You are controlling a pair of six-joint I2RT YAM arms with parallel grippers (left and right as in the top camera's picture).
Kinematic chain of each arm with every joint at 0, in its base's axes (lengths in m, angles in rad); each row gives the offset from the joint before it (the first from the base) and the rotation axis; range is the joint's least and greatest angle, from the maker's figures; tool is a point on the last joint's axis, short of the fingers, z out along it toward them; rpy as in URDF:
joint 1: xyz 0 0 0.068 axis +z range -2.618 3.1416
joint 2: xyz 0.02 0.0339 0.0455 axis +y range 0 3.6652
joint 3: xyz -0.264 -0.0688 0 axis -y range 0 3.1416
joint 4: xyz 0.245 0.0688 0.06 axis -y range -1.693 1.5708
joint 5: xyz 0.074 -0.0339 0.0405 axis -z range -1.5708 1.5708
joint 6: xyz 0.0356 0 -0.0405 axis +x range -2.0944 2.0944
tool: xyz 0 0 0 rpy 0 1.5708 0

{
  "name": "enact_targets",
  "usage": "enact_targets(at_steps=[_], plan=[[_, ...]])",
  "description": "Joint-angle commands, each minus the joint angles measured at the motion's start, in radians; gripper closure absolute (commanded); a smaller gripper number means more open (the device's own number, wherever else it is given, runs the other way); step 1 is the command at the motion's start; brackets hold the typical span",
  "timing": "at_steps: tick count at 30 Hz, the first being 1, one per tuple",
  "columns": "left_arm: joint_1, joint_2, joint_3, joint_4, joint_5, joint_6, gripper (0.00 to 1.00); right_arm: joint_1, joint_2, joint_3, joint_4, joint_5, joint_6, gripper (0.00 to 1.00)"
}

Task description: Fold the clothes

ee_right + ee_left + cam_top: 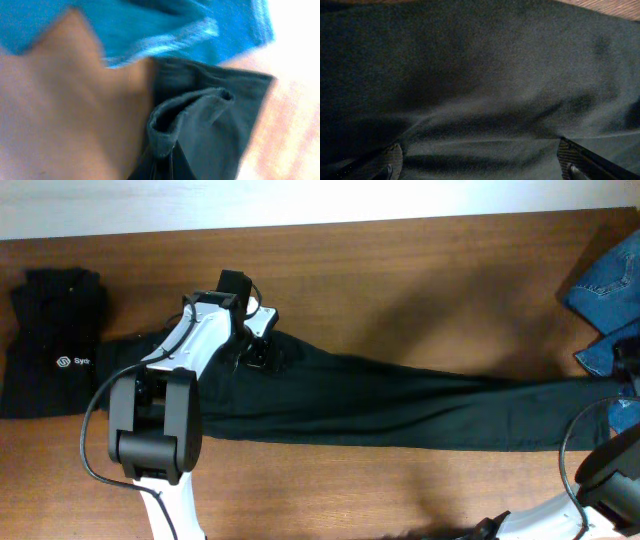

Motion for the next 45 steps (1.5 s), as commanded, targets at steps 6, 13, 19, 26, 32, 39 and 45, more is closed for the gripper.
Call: enact_targets(at_steps=[6,13,19,26,32,39,45], plan=[[0.027,0.048,-0.021,0.009,-0.093,0.001,0.01,0.084,0.003,0.057,0.096,-0.074,-0.078,0.96],[0.027,0.048,-0.021,0.009,-0.092,0.001,0.01,0.098,-0.008,0.103,0.069,-0.064,-0.146,0.96],[0.027,0.048,-0.021,0.009,-0.092,0.001,0.01,0.097,-0.010,0.086,-0.082,0.108,-0.149,0.96],[0.027,0.048,-0.021,0.009,-0.093,0.002,0.01,0.093,-0.006,-0.004,-0.116,0.171,-0.160,0.96],[0.027,0.048,-0.021,0.009,-0.093,0.001,0.01,0.065,-0.006,-0.116,-0.124,0.172,-0.160,0.96],[0.027,0.048,-0.021,0.009,-0.093,0.002,0.01,0.026,-0.006,-0.154,-0.196,0.286,-0.159,0.47],[0.027,0.048,-0.019,0.009,-0.093,0.002,0.01,0.024,-0.006,-0.107,-0.257,0.455,-0.118,0.05]])
